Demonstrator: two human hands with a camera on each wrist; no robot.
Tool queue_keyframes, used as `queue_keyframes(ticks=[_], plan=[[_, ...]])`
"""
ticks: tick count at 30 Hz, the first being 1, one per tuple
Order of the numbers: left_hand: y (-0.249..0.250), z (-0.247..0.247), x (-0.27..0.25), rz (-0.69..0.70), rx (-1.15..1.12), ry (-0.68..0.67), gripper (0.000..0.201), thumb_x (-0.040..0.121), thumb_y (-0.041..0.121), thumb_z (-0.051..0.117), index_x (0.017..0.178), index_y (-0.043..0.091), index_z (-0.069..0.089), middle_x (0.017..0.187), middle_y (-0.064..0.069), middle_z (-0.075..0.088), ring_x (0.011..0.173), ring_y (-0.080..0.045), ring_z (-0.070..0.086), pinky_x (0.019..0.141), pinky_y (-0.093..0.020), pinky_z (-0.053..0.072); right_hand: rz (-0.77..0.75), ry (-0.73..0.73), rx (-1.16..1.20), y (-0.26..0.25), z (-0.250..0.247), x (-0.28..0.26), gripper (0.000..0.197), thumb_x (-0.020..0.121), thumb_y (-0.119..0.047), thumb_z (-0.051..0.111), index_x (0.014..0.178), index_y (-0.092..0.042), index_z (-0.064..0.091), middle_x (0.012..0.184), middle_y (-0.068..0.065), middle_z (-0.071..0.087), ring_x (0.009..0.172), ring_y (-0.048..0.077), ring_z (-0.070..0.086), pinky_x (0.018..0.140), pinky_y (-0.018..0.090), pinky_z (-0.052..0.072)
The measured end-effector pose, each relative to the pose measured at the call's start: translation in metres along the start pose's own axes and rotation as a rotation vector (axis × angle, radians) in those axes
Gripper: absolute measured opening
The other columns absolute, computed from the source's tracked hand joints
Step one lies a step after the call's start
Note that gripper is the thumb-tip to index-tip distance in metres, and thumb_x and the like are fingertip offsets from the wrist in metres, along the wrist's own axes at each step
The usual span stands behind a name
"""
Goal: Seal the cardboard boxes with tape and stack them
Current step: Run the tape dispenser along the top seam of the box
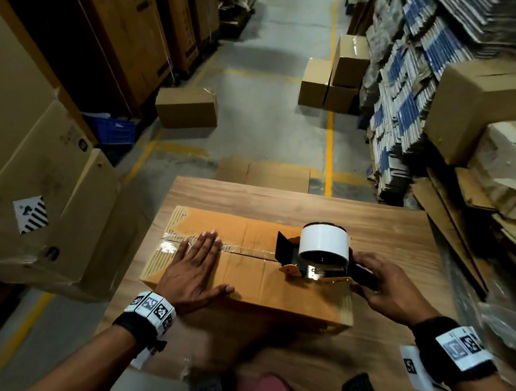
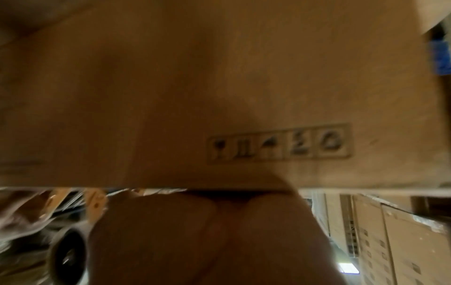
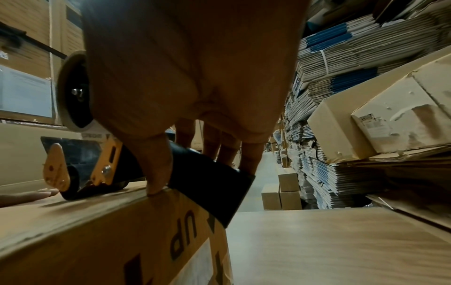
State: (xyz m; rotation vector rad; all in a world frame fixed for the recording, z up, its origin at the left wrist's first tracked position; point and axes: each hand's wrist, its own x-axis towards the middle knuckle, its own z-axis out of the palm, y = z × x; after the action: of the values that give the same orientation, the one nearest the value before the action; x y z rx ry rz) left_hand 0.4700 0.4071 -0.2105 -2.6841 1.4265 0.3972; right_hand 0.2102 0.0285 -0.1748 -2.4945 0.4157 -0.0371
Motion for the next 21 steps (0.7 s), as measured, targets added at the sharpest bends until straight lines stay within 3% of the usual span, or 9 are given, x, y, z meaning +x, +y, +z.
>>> queue_keyframes(ticks=[3,7,13,16,21], plan=[[0.034,-0.007,0.006,0.037,-0.062,-0.007,0.115,0.081,0.097,-0.003,0.161,0.016,-0.022,0.168,0.000,-0.032,0.154,-0.015,-0.033,0.127,-0.049,-0.015,-0.017,0.033,-0.007,-0.002,-0.001,-0.004,0.068,0.076,-0.027,0.090,0.137,-0.022,0.062,0.135,-0.007,0.060,0.124,0.015,0.058,0.107,0.038,0.049],[0.098,-0.012,0.029,0.103,-0.101,0.029,0.116,0.082,0.096,-0.001,0.164,0.015,-0.016,0.169,-0.002,-0.027,0.155,-0.013,-0.030,0.128,-0.047,-0.011,-0.043,0.045,0.014,-0.003,0.003,-0.003,0.065,0.079,-0.035,0.087,0.137,-0.019,0.064,0.139,-0.004,0.060,0.128,0.017,0.056,0.109,0.042,0.048],[0.119,-0.003,0.039,0.083,0.000,0.020,0.114,0.085,0.095,0.003,0.163,0.015,-0.020,0.171,-0.005,-0.026,0.155,-0.017,-0.031,0.128,-0.049,-0.005,-0.073,0.038,0.072,-0.010,0.007,0.006,0.047,0.082,-0.025,0.083,0.127,-0.026,0.069,0.119,-0.013,0.069,0.110,0.011,0.063,0.094,0.038,0.054],[0.112,-0.003,0.035,0.087,0.013,0.038,0.114,0.086,0.095,0.005,0.164,0.015,-0.015,0.172,-0.005,-0.023,0.156,-0.017,-0.028,0.129,-0.048,-0.003,-0.049,0.036,0.039,-0.006,0.007,0.007,0.047,0.083,-0.015,0.078,0.125,-0.035,0.069,0.114,-0.015,0.074,0.104,0.011,0.069,0.087,0.039,0.058],[0.114,-0.003,0.034,0.079,0.018,0.025,0.113,0.087,0.095,0.008,0.165,0.015,-0.011,0.172,-0.004,-0.021,0.157,-0.017,-0.026,0.129,-0.048,-0.003,0.007,0.039,-0.055,-0.001,-0.007,0.002,0.048,0.082,-0.017,0.076,0.122,-0.042,0.067,0.103,-0.017,0.077,0.093,0.013,0.073,0.072,0.038,0.059]])
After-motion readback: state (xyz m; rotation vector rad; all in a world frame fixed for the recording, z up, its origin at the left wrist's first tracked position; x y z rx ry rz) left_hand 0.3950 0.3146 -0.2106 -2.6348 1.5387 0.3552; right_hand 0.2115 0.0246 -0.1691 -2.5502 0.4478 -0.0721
